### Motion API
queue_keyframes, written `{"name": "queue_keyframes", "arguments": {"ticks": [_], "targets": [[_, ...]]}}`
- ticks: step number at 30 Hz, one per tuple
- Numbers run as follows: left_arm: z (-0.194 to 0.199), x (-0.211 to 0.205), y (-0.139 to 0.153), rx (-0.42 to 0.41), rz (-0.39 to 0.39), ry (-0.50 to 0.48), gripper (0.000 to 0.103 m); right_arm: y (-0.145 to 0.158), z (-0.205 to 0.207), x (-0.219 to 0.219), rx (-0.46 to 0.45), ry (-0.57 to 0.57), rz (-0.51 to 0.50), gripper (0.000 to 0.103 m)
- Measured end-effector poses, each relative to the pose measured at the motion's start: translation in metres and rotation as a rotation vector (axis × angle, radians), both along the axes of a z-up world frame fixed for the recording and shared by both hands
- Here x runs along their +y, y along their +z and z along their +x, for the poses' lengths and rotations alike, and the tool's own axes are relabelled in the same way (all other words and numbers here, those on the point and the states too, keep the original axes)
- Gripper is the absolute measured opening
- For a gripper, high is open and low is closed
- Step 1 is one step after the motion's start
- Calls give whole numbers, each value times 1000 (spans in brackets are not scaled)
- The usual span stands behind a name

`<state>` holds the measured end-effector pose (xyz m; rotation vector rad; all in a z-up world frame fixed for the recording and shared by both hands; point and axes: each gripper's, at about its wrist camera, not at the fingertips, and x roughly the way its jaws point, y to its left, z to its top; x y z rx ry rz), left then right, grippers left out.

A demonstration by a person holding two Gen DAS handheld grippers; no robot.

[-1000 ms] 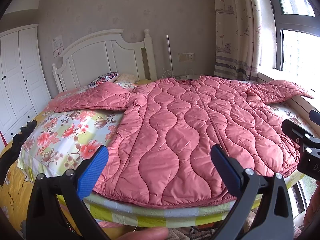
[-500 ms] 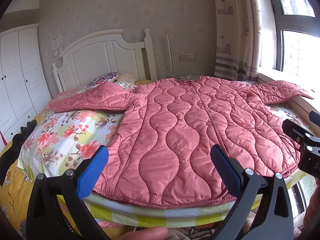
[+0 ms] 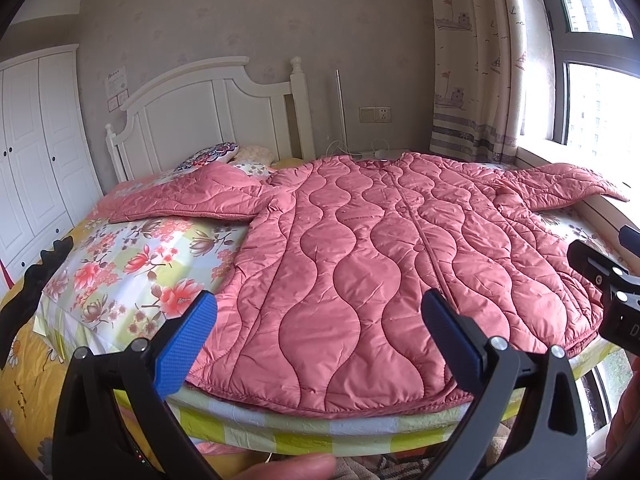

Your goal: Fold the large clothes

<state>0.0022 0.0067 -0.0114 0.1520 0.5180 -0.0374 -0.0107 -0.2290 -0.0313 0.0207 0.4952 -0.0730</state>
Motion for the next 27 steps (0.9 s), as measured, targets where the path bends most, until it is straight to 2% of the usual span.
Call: {"name": "queue_keyframes", "arguments": {"ticks": [12,19,23,27], "targets": [[11,0,-3,48,-14,2,101,-2,8,-5,21,-13,6,99],[27,5,-21,146,-31,37,101,-24,18,-30,95,-5,127,99],[35,6,-14,128,-31,35,101,-26,22,-42,109,-28,164,99],[67,-3,-5,121,8,17,101,-17,32,-60,92,-53,160,99]]}}
